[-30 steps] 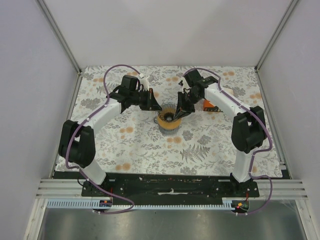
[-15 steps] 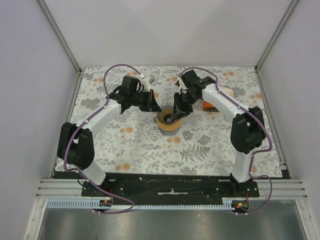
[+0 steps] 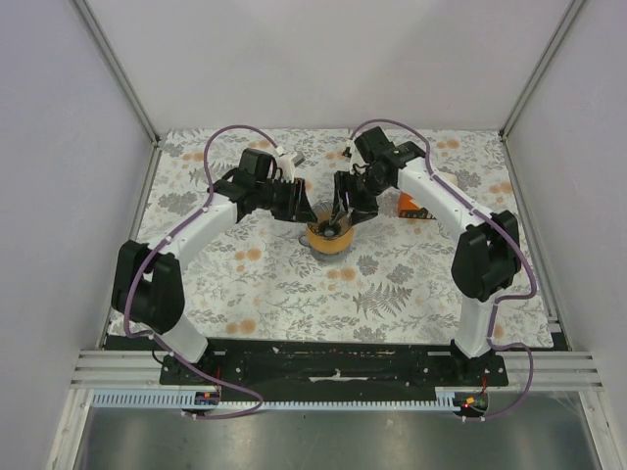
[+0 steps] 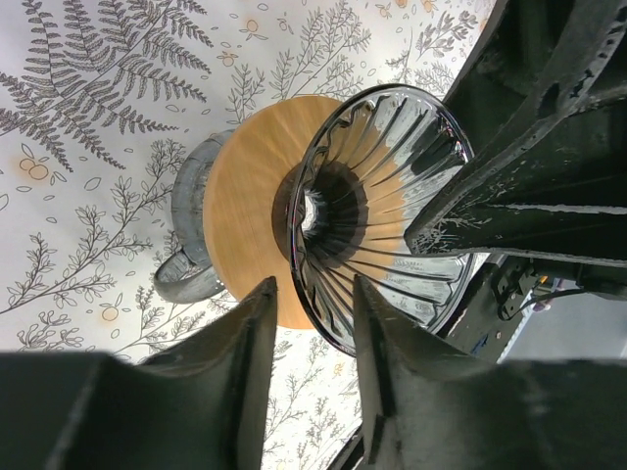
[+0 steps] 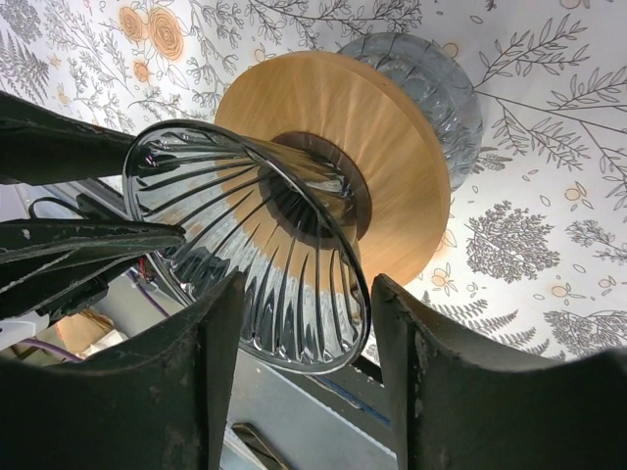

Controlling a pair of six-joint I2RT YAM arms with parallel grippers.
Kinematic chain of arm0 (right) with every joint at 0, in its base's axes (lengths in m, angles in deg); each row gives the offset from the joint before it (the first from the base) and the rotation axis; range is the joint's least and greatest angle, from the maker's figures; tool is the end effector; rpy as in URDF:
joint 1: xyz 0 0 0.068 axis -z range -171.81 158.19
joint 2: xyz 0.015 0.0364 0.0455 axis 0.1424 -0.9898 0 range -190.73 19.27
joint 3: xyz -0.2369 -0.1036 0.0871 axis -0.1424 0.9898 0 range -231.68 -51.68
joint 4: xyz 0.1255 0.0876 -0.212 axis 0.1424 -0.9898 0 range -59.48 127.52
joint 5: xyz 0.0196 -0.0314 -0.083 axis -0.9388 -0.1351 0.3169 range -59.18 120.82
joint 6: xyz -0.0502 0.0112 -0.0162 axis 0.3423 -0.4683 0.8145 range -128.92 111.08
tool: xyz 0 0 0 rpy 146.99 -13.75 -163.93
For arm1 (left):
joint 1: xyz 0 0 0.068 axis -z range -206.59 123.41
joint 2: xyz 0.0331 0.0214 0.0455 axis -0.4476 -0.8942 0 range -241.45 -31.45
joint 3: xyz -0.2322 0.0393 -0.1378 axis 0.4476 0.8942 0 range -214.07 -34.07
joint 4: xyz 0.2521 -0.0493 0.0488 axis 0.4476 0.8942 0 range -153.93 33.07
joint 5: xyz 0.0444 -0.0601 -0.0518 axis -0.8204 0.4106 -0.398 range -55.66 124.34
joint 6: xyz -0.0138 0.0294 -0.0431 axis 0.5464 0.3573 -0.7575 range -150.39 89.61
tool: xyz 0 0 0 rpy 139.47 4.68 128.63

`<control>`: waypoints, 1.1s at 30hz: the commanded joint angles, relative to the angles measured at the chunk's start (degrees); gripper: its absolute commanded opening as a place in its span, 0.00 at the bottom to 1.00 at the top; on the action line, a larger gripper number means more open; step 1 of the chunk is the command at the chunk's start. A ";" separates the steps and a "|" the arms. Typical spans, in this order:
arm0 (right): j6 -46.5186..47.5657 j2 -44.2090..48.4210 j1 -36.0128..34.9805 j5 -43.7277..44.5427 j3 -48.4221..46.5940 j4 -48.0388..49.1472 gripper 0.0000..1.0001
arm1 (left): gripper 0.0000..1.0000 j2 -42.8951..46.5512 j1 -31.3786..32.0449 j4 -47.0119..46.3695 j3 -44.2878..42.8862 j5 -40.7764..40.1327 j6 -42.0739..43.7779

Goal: Place the coffee filter in the dripper
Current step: Place the coffee dripper in the dripper holder.

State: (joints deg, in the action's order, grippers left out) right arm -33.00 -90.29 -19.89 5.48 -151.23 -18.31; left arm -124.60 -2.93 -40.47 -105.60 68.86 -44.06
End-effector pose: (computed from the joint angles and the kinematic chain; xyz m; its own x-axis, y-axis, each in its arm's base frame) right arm 0.3489 0.2034 0.2819 -0.9716 -0.1004 -0.2143 -0.2010 0.8280 0.5234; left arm 0.3192 -0.1618 0.2695 -0.7949 0.1356 -0.5914 0.5242 0.6443 -0.5569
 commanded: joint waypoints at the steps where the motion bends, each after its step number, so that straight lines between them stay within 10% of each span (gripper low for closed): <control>1: 2.10 2.50 -0.05 2.75 -4.25 -3.05 0.64 | 0.47 1.56 0.25 1.58 -3.44 -0.60 3.47; 11: 7.37 8.56 0.21 11.36 -10.05 -7.88 0.79 | 0.63 3.49 0.25 3.69 -7.04 -2.35 6.64; 33: 13.44 8.23 21.39 32.01 -9.34 -4.37 0.65 | 0.68 4.38 -4.41 14.68 -13.99 -9.48 17.72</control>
State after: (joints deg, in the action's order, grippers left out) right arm -22.26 -77.31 0.88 33.78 -157.05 -25.13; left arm -119.96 -4.77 -27.86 -116.79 60.97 -29.68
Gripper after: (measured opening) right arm 0.654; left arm 0.676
